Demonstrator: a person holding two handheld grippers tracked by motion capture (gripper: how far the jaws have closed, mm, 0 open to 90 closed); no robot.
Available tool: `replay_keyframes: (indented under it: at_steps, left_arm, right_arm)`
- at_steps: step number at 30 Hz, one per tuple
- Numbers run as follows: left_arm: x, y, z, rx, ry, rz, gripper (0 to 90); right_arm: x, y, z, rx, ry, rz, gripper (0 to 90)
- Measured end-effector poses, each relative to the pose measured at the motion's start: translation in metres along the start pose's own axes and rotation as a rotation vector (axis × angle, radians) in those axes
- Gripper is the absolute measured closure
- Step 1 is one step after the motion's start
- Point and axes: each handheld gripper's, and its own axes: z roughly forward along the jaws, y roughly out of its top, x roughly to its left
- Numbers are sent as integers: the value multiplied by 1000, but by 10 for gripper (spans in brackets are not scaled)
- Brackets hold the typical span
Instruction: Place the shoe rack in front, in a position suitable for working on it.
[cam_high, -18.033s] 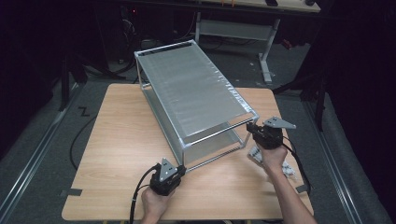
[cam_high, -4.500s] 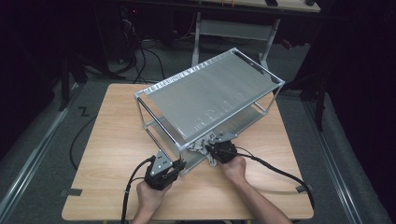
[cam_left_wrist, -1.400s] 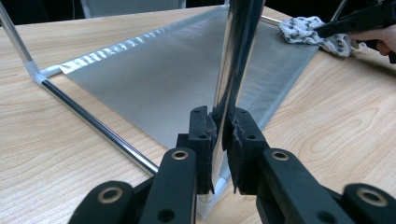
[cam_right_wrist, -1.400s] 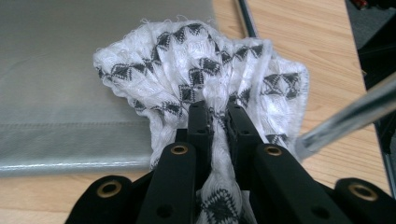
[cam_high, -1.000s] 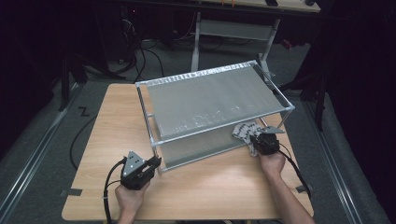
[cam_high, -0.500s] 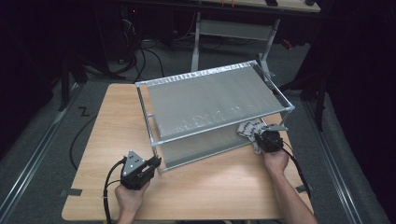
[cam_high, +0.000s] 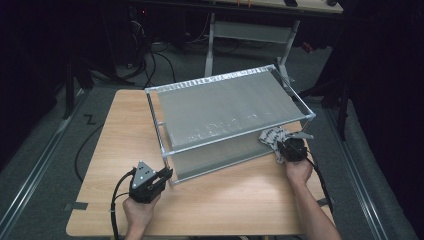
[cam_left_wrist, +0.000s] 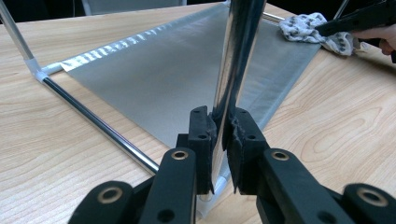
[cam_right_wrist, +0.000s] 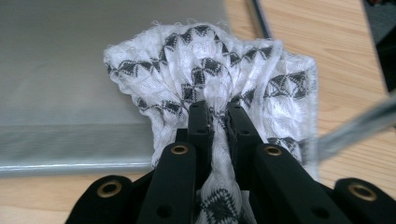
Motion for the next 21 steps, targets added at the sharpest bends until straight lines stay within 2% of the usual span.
replay_keyframes:
  at_steps: [10,12,17,21]
  left_arm:
    - [0,0,0,-2,-2,-3,802]
    - [0,0,0,-1,-1,-3,802]
    - [-2,1,2,2,-7,5,803]
    - [-3,1,3,0,-11,4,803]
  right_arm:
    - [46,-1,-2,-24,99,-87,828]
    - [52,-2,-3,-32,113,-81,828]
    - [63,-1,-4,-32,133,-117,828]
    - [67,-1,-4,-35,144,-119,828]
